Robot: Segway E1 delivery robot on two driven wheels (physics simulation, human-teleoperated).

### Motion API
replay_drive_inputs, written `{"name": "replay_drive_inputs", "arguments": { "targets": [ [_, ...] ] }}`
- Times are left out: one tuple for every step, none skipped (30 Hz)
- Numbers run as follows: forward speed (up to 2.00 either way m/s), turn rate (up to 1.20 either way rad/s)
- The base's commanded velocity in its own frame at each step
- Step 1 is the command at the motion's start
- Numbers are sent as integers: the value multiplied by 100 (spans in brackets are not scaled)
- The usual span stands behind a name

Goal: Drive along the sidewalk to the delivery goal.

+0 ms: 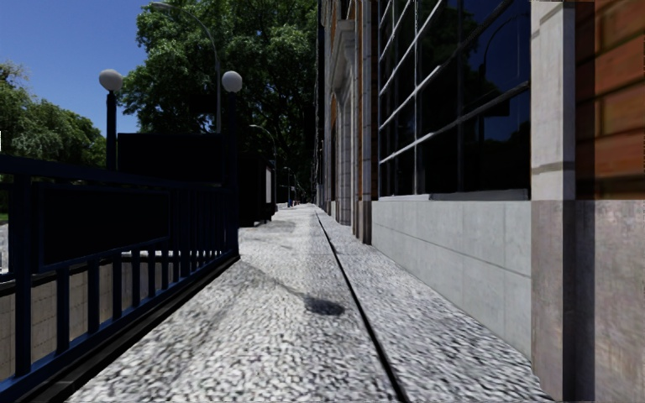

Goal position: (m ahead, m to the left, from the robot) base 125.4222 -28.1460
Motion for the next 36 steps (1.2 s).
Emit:
{"name": "replay_drive_inputs", "arguments": {
  "targets": [
    [200,16],
    [200,16],
    [200,19],
    [200,19],
    [200,20],
    [200,20],
    [200,20],
    [200,20],
    [200,20],
    [200,20],
    [200,20],
    [200,20],
    [200,20],
    [200,15],
    [200,14],
    [200,14],
    [200,24],
    [200,24],
    [200,12],
    [200,12],
    [200,0],
    [200,0],
    [200,0],
    [200,0],
    [200,0],
    [200,0],
    [200,0],
    [200,0],
    [200,0],
    [200,0],
    [200,0],
    [200,0],
    [200,0],
    [200,0],
    [200,0],
    [200,0]
  ]
}}
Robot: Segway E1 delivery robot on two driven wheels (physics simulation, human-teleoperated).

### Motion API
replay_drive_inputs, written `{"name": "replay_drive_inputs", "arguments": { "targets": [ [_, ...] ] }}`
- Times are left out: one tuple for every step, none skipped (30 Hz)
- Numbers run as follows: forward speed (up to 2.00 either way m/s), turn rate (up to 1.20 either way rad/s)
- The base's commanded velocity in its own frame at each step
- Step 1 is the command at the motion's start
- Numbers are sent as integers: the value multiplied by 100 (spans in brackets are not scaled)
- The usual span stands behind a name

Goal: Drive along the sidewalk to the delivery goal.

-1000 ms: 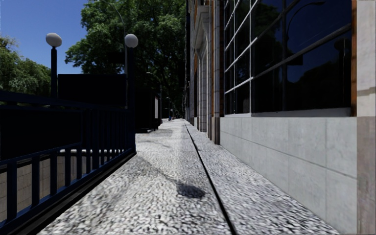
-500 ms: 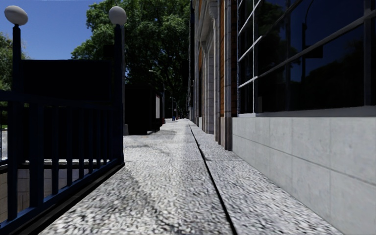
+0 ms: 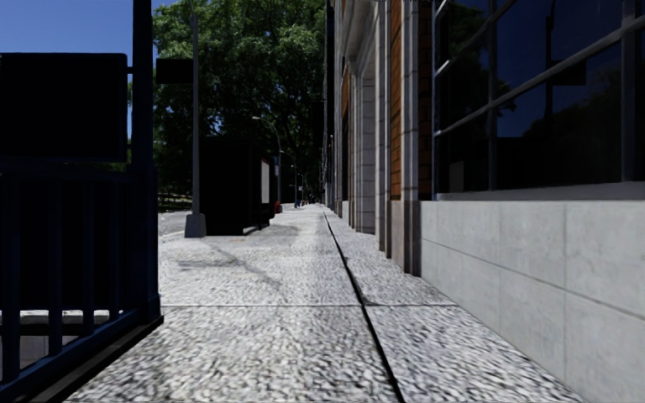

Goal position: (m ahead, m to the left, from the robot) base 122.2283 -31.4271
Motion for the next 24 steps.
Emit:
{"name": "replay_drive_inputs", "arguments": {
  "targets": [
    [200,0],
    [200,0],
    [200,0],
    [200,0],
    [200,0],
    [200,0],
    [200,0],
    [200,0],
    [200,0],
    [200,0],
    [200,0],
    [200,0],
    [200,0],
    [200,0],
    [200,0],
    [200,0],
    [200,0],
    [200,0],
    [200,0],
    [200,0],
    [200,0],
    [200,0],
    [200,0],
    [200,0]
  ]
}}
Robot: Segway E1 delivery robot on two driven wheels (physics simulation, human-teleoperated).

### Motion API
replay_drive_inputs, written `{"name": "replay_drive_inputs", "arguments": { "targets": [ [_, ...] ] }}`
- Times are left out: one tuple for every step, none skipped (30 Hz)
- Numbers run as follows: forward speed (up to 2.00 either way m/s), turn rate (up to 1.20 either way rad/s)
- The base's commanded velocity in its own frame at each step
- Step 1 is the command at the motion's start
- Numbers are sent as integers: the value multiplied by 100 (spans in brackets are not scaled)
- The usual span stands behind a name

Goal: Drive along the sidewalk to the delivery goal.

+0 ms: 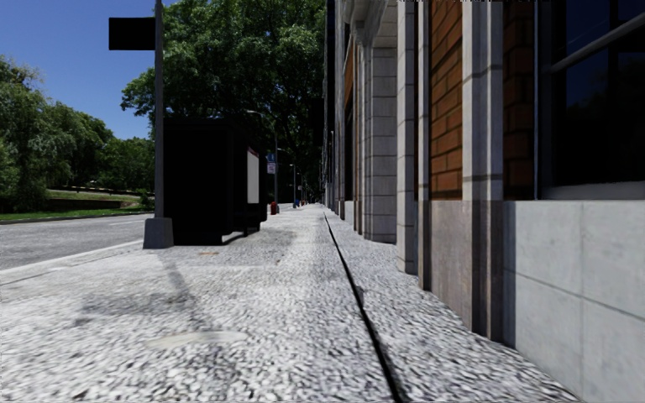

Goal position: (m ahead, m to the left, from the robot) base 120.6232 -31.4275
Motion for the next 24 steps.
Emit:
{"name": "replay_drive_inputs", "arguments": {
  "targets": [
    [200,0],
    [200,0],
    [200,0],
    [200,0],
    [200,0],
    [200,0],
    [200,0],
    [200,0],
    [200,0],
    [200,0],
    [200,0],
    [200,0],
    [200,0],
    [200,0],
    [200,0],
    [200,0],
    [200,0],
    [200,0],
    [200,0],
    [200,0],
    [200,0],
    [200,0],
    [200,0],
    [200,0]
  ]
}}
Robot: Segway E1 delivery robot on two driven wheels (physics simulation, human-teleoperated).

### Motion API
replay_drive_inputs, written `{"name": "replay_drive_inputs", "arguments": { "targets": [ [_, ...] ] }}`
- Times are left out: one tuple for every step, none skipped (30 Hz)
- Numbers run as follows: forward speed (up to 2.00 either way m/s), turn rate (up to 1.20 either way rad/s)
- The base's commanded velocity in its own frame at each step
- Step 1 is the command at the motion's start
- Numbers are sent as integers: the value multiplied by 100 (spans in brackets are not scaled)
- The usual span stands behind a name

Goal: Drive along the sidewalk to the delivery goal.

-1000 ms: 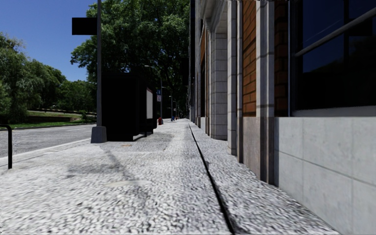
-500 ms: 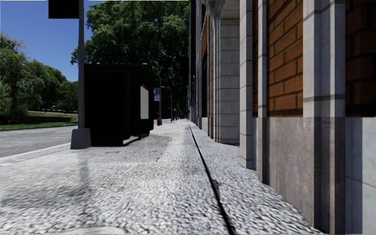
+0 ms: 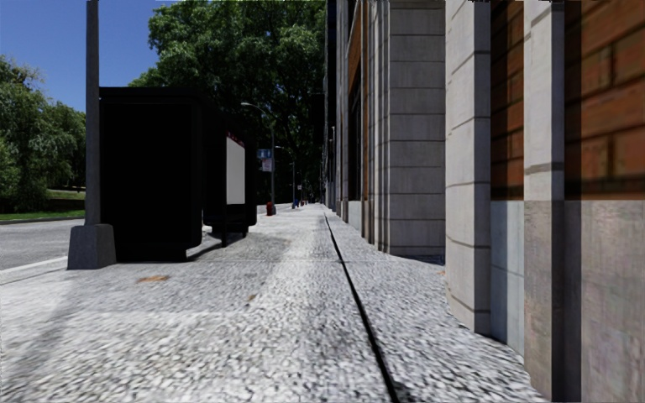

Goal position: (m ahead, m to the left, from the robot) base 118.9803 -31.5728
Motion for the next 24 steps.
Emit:
{"name": "replay_drive_inputs", "arguments": {
  "targets": [
    [200,0],
    [200,0],
    [200,0],
    [200,0],
    [200,0],
    [200,0],
    [200,5],
    [200,10],
    [200,13],
    [200,13],
    [200,14],
    [200,15],
    [200,15],
    [200,15],
    [200,16],
    [200,12],
    [200,0],
    [200,0],
    [200,0],
    [200,0],
    [200,0],
    [200,0],
    [200,0],
    [200,0]
  ]
}}
